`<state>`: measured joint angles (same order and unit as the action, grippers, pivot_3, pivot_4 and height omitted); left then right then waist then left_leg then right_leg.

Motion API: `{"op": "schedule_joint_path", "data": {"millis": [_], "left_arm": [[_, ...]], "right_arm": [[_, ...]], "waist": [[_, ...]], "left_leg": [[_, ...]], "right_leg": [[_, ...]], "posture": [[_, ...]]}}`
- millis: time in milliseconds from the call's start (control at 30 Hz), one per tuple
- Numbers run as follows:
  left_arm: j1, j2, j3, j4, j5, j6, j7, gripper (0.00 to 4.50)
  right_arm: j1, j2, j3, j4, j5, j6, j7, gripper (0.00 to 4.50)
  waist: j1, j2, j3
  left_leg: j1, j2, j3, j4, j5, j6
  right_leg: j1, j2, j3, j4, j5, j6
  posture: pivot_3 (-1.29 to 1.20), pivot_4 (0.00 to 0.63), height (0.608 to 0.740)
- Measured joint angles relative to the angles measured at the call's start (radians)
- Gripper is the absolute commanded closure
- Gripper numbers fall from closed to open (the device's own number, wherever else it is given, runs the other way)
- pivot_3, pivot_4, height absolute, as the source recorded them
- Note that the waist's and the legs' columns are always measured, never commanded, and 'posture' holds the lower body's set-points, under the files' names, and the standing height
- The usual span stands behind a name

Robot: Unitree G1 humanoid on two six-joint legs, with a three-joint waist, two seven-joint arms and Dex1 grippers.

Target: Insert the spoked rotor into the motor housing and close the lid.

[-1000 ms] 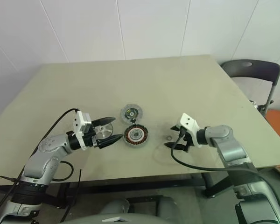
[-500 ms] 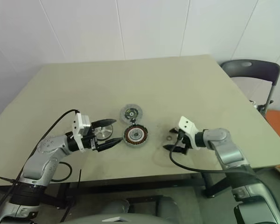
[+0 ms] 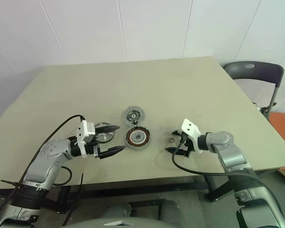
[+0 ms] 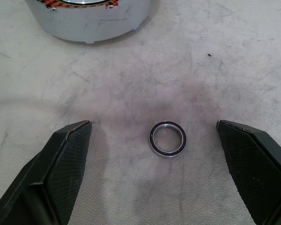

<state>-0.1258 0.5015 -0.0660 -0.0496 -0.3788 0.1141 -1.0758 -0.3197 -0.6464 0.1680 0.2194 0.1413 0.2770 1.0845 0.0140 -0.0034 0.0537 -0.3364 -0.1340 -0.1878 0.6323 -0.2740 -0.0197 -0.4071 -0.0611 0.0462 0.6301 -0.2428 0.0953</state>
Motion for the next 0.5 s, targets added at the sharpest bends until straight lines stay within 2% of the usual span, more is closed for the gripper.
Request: {"op": "schedule_joint_path", "data": {"millis": [100,367,500], "left_arm": [[0.002,-0.003,-0.001,0.001,0.000,-0.007,0.000,0.00],[0.004,-0.004,-0.001,0.002,0.013,-0.011,0.013,0.00],[0.004,-0.005,-0.001,0.002,0.015,-0.011,0.017,0.00]], "right_arm": [[0.000,0.000,0.000,0.000,0.002,0.004,0.003,1.15],[-0.002,-0.001,-0.005,-0.001,0.008,0.022,0.011,3.80],[-0.003,0.000,-0.005,0.000,0.005,0.017,0.003,3.84]], "waist": [[0.001,0.000,0.000],[0.001,-0.001,-0.001],[0.001,-0.001,-0.001]], "left_leg": [[0.000,0.000,0.000,0.000,0.000,0.000],[0.000,0.000,0.000,0.000,0.000,0.000],[0.000,0.000,0.000,0.000,0.000,0.000]], "right_leg": [[0.000,0.000,0.000,0.000,0.000,0.000],[0.000,0.000,0.000,0.000,0.000,0.000],[0.000,0.000,0.000,0.000,0.000,0.000]], "posture": [[0.00,0.000,0.740],[0.00,0.000,0.740],[0.00,0.000,0.740]]}}
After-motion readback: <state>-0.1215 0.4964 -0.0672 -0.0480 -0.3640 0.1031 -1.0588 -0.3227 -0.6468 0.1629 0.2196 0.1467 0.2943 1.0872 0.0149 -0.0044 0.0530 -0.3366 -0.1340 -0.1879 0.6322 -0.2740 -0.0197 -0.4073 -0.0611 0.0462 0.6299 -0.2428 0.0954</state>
